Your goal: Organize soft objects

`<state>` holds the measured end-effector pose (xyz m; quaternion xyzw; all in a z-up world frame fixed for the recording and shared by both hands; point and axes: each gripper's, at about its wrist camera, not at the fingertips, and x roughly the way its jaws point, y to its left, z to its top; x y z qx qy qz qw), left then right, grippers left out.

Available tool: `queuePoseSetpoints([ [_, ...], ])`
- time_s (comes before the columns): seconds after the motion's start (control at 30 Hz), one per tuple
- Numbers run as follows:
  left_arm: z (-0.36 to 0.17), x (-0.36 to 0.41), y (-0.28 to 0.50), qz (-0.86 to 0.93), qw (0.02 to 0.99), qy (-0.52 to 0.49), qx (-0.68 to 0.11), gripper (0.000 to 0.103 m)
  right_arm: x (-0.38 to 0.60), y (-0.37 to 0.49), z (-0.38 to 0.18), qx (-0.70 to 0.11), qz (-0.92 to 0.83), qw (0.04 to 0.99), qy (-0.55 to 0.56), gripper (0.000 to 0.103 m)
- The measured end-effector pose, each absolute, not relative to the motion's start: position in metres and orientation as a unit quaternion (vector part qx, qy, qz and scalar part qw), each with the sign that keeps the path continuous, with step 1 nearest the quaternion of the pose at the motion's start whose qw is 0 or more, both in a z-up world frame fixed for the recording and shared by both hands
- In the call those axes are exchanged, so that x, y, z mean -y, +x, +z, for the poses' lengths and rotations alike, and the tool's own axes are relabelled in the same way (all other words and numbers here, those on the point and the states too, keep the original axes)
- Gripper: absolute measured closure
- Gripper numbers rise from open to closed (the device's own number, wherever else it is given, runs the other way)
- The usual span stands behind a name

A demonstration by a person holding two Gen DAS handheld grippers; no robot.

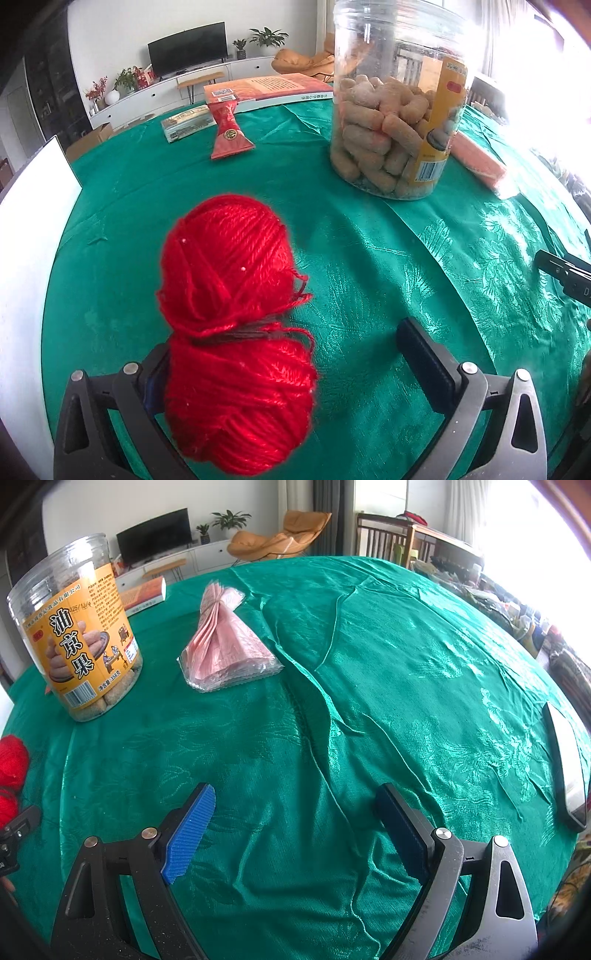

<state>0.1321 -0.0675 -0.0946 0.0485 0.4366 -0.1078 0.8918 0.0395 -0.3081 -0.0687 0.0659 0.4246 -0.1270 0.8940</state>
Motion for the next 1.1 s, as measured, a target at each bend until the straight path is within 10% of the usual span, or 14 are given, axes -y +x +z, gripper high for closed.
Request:
queuePoseSetpoints([
  [1.1, -0.0962, 0.0592, 0.1262, -0.089, 0.895, 0.036, -0.435, 0.0, 0.308, 0.0392, -0.0683, -0.425, -0.126, 0.894, 0.066, 0.012],
])
